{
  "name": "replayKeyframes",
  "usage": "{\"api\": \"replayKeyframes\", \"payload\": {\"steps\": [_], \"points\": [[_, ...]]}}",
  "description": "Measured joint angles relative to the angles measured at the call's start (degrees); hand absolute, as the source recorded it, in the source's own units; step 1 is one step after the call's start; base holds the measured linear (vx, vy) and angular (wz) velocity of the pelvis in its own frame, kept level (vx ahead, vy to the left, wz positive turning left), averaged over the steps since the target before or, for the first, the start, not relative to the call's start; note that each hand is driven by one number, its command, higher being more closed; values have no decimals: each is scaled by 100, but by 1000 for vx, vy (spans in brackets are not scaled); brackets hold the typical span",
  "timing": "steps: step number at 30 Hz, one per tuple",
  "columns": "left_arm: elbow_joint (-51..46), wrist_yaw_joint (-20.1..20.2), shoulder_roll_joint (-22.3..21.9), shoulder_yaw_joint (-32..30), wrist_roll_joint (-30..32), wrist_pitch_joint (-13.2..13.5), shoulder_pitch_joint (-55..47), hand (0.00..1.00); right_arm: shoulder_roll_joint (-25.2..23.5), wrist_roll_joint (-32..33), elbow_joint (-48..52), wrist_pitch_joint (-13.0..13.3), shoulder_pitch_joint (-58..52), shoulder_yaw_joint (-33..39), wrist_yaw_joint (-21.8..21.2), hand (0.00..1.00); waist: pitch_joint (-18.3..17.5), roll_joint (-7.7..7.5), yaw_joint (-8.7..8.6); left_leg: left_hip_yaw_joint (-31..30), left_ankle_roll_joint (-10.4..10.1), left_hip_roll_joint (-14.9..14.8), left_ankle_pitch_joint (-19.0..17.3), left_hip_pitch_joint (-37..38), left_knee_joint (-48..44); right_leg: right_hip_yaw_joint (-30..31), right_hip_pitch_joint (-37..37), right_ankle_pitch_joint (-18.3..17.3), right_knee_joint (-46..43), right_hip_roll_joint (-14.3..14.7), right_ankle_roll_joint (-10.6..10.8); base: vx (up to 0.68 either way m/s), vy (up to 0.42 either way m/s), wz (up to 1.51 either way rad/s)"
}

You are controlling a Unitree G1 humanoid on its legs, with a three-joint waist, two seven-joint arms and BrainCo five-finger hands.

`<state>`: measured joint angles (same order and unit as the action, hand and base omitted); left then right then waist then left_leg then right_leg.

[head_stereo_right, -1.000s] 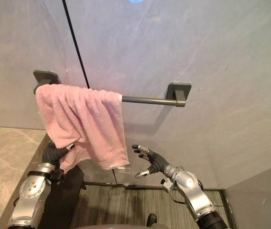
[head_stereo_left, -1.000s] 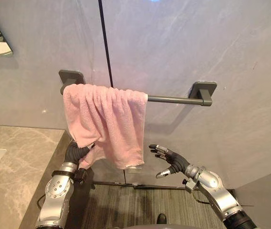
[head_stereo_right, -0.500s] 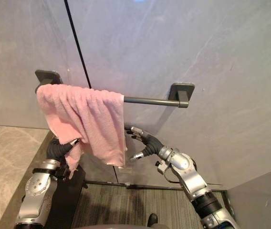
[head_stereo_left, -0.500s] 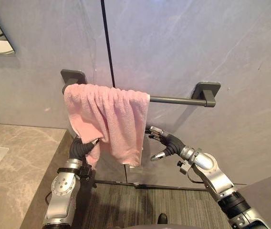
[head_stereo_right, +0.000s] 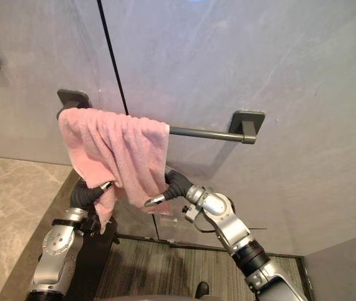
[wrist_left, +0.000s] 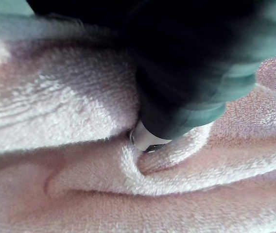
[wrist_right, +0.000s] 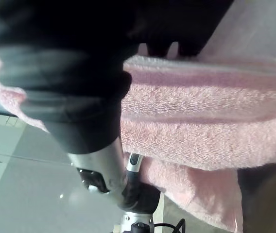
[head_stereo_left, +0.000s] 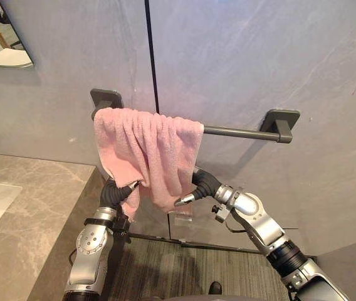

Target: Organize washtable

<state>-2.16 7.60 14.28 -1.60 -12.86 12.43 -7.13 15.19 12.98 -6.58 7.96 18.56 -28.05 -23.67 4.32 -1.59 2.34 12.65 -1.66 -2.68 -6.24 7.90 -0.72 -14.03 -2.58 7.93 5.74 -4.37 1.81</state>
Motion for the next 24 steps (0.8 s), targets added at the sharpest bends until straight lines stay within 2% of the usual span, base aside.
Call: {"api": "replayKeyframes", "payload": {"steps": [3,24], "points": [[0,0,0,74,0,0,11,100,-139,120,-190,-9,74,-12,1,100,-1,2,22,-17,-5,6,30,4,49,-15,10,-2,0,-2,-3,-21,0,3],[1,156,-115,141,4,-6,56,100,-133,215,-350,-51,129,-106,-141,100,-6,0,4,-18,-9,16,137,89,211,-21,0,-5,1,2,-6,-12,0,0]]}}
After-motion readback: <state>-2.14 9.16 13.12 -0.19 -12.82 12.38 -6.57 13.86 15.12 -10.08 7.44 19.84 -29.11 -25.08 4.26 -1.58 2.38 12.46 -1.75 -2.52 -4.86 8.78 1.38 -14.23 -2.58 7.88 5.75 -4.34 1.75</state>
